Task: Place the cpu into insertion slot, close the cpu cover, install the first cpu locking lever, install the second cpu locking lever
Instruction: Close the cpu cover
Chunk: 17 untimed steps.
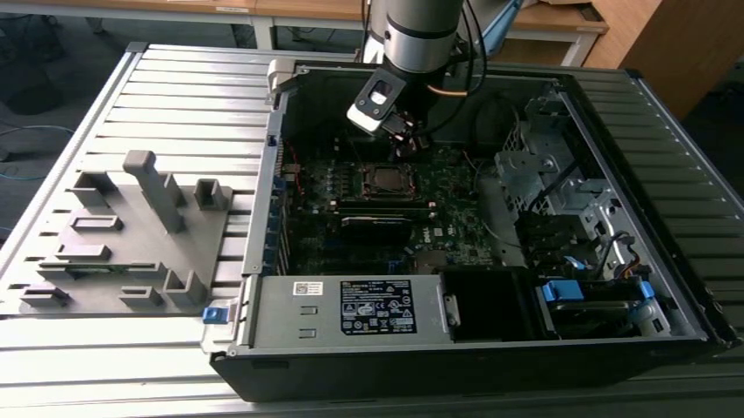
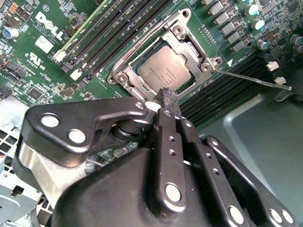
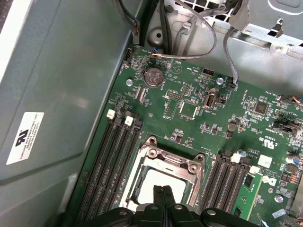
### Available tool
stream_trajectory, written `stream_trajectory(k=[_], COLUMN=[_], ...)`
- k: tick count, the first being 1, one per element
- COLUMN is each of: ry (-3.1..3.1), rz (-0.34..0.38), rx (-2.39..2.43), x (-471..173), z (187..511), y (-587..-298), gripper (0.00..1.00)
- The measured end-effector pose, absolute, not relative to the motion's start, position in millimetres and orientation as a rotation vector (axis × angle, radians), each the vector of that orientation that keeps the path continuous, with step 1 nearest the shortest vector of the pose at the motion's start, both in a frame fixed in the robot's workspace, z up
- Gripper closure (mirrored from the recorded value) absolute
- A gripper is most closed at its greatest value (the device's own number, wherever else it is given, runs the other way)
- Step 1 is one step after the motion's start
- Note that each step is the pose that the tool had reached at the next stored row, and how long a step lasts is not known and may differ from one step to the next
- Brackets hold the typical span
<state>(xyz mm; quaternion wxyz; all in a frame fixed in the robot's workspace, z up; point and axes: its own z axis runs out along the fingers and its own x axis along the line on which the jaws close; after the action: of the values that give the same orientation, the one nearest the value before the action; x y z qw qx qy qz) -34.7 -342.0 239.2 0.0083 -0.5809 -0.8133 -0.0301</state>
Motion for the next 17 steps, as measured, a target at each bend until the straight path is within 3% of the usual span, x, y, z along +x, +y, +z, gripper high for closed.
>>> stream_trajectory(k=[17], ry=[-2.549], rz=[-0.094], rx=[-1.805], x=[-34.7], z=[239.3], y=[-342.0], gripper=[0.89])
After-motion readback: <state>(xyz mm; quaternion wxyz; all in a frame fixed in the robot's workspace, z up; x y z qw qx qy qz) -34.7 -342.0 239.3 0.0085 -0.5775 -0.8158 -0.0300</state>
